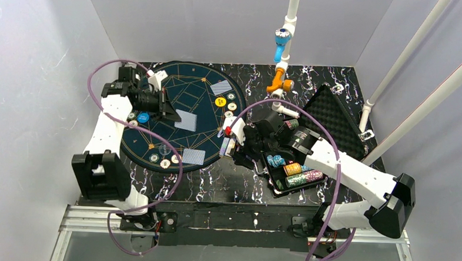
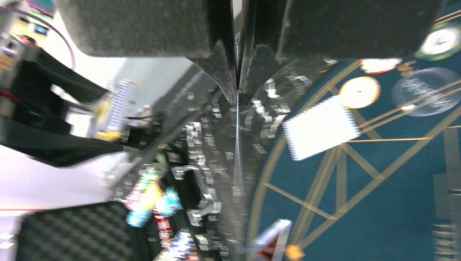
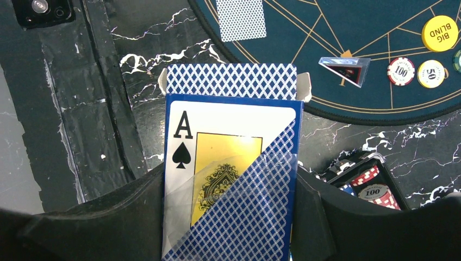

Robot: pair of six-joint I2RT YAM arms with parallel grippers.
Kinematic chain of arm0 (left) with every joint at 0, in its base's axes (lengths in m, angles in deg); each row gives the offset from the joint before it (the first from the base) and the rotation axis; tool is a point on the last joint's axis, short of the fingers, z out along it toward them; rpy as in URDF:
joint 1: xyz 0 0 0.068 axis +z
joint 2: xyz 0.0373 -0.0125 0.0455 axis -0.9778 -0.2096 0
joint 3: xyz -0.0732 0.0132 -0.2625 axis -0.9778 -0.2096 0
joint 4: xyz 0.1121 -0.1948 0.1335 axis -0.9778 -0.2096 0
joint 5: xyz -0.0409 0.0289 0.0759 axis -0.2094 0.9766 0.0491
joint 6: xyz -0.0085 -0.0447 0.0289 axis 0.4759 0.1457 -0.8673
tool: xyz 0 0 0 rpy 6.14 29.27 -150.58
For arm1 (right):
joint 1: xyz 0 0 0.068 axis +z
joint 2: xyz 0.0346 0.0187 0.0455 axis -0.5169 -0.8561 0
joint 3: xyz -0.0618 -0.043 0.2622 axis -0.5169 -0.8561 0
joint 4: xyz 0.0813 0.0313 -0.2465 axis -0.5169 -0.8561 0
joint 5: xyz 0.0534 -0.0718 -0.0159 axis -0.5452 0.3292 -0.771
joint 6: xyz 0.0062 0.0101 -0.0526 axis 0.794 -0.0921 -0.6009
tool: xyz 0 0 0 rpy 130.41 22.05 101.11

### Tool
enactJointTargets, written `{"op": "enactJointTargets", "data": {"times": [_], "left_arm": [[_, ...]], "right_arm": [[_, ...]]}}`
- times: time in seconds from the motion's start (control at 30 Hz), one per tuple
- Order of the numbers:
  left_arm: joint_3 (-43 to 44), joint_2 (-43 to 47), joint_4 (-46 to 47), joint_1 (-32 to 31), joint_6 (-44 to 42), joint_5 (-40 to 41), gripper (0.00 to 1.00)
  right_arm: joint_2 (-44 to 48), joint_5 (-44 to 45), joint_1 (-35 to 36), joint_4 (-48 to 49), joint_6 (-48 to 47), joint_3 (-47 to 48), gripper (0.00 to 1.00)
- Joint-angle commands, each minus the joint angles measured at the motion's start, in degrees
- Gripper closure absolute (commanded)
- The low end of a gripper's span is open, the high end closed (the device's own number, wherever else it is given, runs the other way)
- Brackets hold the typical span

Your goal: Distribute texas hold em gaming equipment

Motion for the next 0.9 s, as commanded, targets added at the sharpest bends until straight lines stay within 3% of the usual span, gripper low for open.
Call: {"op": "enactJointTargets", "data": {"times": [0.0,0.2,0.3,0.53,0.7,0.87], "left_arm": [[7.46,-7.44,-6.92,3.54,-10.97,14.65,1.0],[23.0,-23.43,-10.68,8.27,-17.67,23.36,1.0],[30.46,-31.03,-10.18,9.84,-17.13,27.57,1.0],[49.17,-46.06,-10.2,12.34,-17.7,30.33,1.0],[55.94,-52.58,-9.73,12.88,-20.86,34.08,1.0],[57.12,-55.4,-6.84,13.33,-23.08,38.58,1.0]], "right_arm": [[2.5,-0.01,-0.07,4.06,-0.59,0.39,0.99],[3.11,0.18,-0.24,3.08,-0.83,0.27,0.99],[2.9,-0.04,-0.42,2.74,-0.75,0.39,0.99],[2.06,-0.29,-0.44,2.18,-0.61,1.18,0.99],[2.05,-0.04,-0.77,1.03,-0.74,1.35,0.99],[1.48,-0.22,-0.97,0.63,-0.83,1.92,0.99]]}}
